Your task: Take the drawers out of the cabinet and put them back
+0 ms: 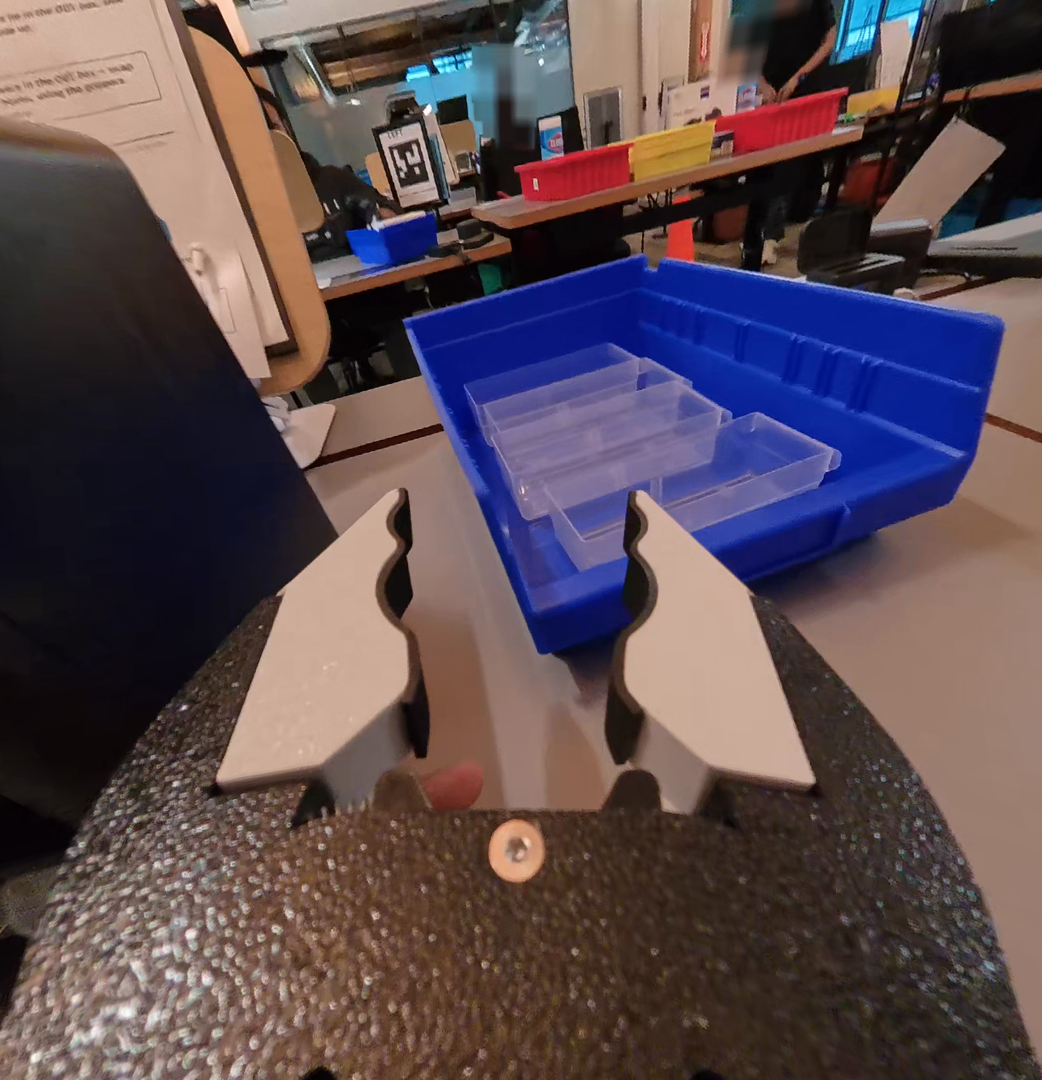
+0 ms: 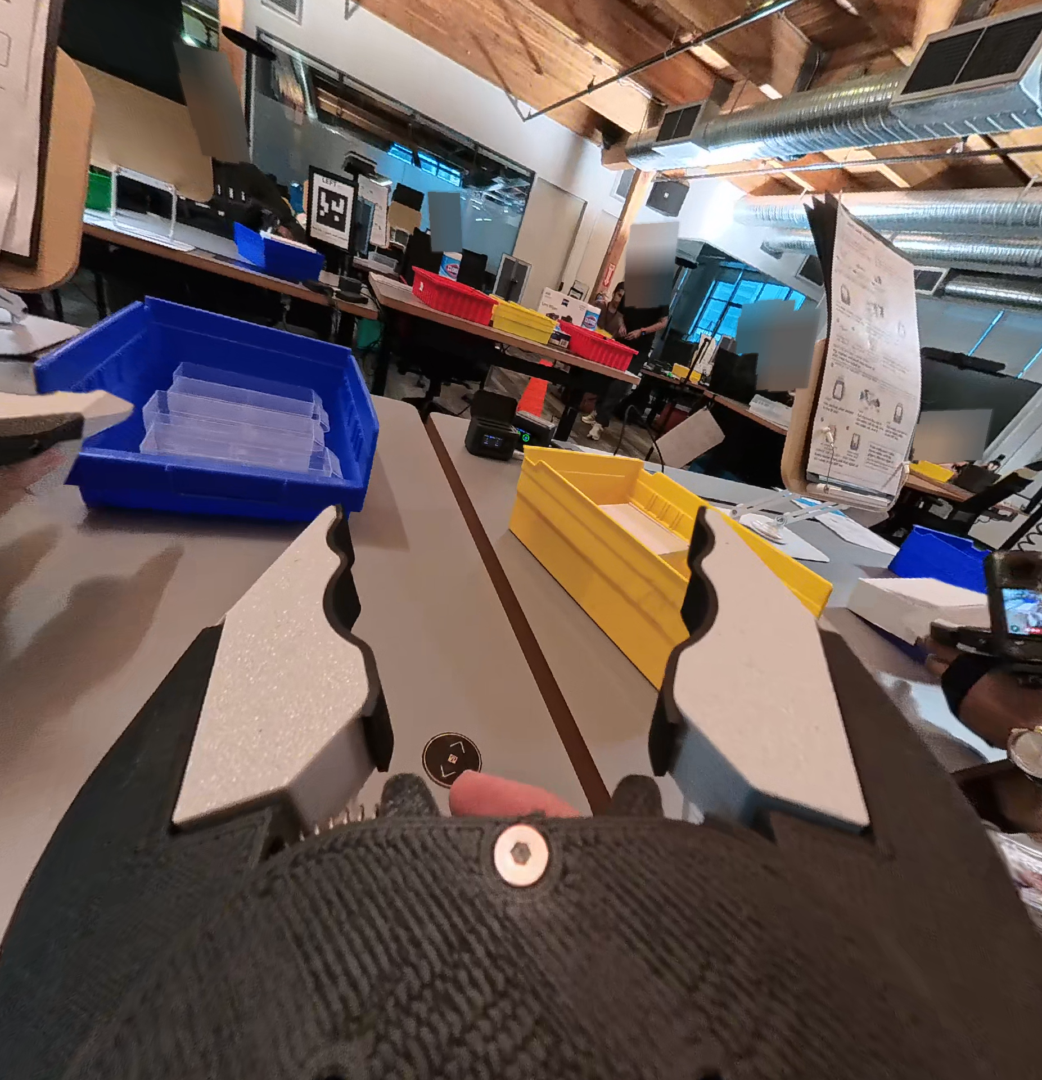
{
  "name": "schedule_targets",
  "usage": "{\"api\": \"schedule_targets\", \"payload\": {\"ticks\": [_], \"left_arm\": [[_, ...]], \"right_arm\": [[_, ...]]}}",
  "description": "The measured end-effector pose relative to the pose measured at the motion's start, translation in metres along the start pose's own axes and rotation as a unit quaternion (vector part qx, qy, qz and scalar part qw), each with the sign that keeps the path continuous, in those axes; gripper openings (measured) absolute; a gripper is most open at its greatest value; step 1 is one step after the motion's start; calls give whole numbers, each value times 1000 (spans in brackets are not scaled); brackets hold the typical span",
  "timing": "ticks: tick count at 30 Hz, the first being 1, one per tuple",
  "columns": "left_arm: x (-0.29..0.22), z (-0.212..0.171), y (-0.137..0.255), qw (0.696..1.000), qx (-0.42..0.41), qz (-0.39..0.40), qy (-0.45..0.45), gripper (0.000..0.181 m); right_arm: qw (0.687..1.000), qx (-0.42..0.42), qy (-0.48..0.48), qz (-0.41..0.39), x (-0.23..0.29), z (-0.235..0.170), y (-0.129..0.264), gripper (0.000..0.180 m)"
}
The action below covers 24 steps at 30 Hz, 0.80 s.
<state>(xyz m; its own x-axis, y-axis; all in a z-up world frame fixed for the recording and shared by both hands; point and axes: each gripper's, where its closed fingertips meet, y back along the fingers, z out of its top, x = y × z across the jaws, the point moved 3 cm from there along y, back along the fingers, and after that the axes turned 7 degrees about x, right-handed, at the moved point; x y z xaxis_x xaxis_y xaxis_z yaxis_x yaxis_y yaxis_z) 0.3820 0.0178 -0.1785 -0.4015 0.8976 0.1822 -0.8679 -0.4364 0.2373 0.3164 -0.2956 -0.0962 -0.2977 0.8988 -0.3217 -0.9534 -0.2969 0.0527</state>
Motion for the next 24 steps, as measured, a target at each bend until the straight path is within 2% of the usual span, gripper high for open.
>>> {"api": "schedule_targets", "payload": {"ticks": [6,7,9,13,19,24], "left_arm": [[3,-11,-36,998,61,19,5,61],[5,-12,-40,998,65,23,7,54],[3,-14,-46,997,79,12,9,26],[9,-15,-49,996,85,-6,40,8],[16,-18,-46,995,88,-3,55,4],[10,-22,-21,995,90,-21,42,5]], "right_arm": [[1000,3,-12,12,3,-4,-3,109],[1000,2,-9,13,4,-3,-3,109],[1000,1,-7,16,6,-3,-4,108],[999,1,-16,30,11,-4,-6,105],[999,-1,-11,39,16,-1,-6,103],[999,-3,-7,38,19,1,-7,102]]}}
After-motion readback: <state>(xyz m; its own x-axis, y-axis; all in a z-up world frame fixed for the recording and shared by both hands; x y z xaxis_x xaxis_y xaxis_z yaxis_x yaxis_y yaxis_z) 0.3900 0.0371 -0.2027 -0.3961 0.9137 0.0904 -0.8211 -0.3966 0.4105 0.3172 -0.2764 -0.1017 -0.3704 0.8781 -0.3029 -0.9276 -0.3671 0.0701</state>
